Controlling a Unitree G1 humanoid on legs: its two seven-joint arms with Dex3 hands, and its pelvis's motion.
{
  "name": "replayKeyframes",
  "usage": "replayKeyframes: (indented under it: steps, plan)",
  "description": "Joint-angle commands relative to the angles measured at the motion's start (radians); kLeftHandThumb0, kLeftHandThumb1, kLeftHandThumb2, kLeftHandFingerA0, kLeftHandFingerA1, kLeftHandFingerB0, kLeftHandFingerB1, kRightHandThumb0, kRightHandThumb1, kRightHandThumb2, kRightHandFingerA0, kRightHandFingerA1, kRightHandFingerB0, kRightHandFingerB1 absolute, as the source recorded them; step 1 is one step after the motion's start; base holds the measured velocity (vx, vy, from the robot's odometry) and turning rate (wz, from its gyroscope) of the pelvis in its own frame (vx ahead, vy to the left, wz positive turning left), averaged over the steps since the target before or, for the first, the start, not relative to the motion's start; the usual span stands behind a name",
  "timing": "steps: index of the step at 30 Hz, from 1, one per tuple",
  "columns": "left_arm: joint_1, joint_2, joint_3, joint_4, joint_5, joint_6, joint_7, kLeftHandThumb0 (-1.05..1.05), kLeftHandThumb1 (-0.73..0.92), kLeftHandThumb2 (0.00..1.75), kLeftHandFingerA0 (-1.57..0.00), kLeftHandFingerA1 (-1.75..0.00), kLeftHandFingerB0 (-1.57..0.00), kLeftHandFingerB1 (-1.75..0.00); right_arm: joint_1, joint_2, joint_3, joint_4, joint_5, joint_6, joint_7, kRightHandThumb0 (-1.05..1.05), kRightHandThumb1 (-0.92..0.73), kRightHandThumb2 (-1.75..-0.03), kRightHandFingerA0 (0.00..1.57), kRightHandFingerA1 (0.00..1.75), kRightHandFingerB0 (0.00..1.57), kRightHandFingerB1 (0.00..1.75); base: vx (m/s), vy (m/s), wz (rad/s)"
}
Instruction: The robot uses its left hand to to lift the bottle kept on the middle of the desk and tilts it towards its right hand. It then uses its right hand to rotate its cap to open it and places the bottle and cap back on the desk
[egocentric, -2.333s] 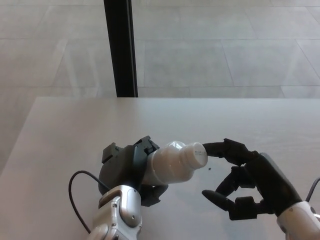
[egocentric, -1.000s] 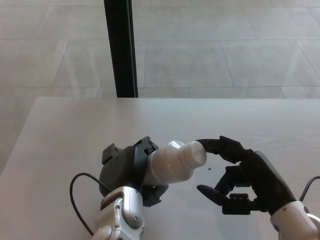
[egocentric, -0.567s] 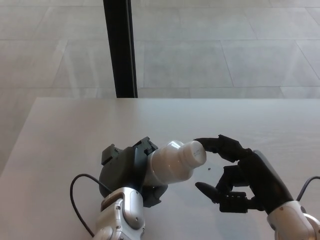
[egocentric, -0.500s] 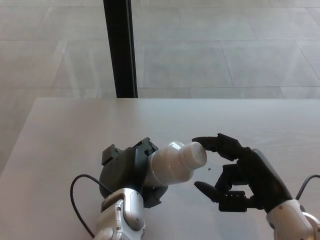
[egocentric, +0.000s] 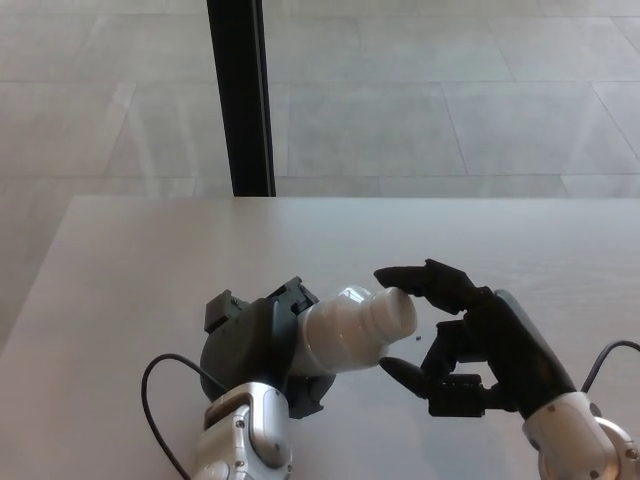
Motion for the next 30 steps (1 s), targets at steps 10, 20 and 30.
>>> replayKeyframes:
  steps: [10, 20, 30]
  plan:
    - [0.026, 0.003, -0.001, 0.011, 0.009, 0.040, -0.032, 0.09, 0.73, 0.90, -0.74, -1.66, -0.69, -1.09, 0.018, 0.005, -0.019, 0.040, 0.014, -0.068, -0.007, -0.26, -0.65, -0.67, 1.04, 1.44, 0.82, 0.64, 0.00, 0.000, 0.00]
    - [0.025, -0.005, 0.000, 0.020, 0.026, 0.051, -0.031, 0.06, 0.76, 0.77, -0.87, -1.40, -0.71, -0.84, 0.018, -0.006, -0.014, 0.043, -0.006, -0.076, -0.009, -0.26, -0.60, -0.77, 0.99, 1.54, 0.94, 0.80, 0.00, 0.000, 0.00]
    - [0.014, -0.012, -0.006, 0.033, 0.045, 0.070, -0.038, 0.06, 0.75, 0.80, -0.85, -1.40, -0.68, -0.73, 0.003, -0.008, 0.004, 0.033, -0.032, -0.072, -0.014, -0.29, -0.60, -0.77, 0.99, 1.55, 0.93, 0.79, 0.00, 0.000, 0.00]
